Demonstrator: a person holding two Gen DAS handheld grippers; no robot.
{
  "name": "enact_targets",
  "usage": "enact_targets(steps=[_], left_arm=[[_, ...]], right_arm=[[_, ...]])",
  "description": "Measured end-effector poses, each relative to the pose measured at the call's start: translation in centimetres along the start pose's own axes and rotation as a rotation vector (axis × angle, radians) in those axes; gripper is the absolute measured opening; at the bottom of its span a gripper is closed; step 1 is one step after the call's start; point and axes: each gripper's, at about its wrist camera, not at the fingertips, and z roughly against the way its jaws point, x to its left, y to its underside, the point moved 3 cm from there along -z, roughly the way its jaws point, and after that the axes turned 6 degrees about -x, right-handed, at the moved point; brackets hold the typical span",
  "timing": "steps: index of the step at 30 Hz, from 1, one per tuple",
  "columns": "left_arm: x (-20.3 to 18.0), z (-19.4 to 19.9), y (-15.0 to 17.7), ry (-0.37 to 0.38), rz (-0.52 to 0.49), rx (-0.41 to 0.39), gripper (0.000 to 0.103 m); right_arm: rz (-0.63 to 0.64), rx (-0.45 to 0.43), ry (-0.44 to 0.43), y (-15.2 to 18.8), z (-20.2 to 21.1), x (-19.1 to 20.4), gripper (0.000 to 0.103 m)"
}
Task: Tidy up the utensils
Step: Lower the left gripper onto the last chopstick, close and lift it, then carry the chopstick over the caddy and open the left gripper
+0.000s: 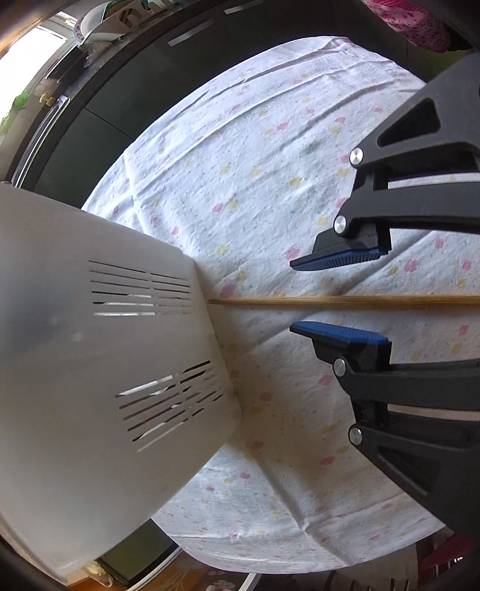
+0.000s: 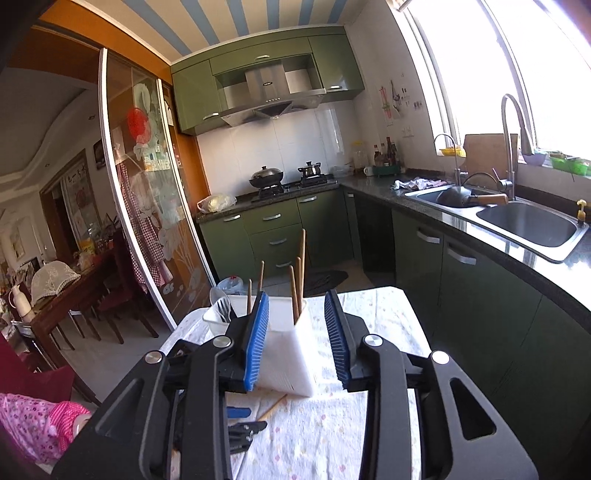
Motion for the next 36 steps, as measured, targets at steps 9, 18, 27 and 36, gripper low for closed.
enact_targets(steps=[9,18,27,36], left_arm=[[-1.7,-0.5,0.3,-0.047,-0.051,0.022,0.006],[-0.6,7.0,1.6,0.010,0.008,-0.082,0.006],[-0.5,20.3,-0.1,-0.011,0.000,-0.324,0.006],[-0.3,27.1,-6.6,-0.053,0.007,-0.483,0.006]], right_arm=[[-0.173,0.044,0.012,3.9,3.0,-5.6,0.032],[-0.353,0.050,0.015,6.5,4.6,-10.3,0.033],[-0.456,0.046,0.051,8.8,6.8,-14.2,0.035],[-0.481,0.042,0.067,9.3,7.9,-15.3,0.035]])
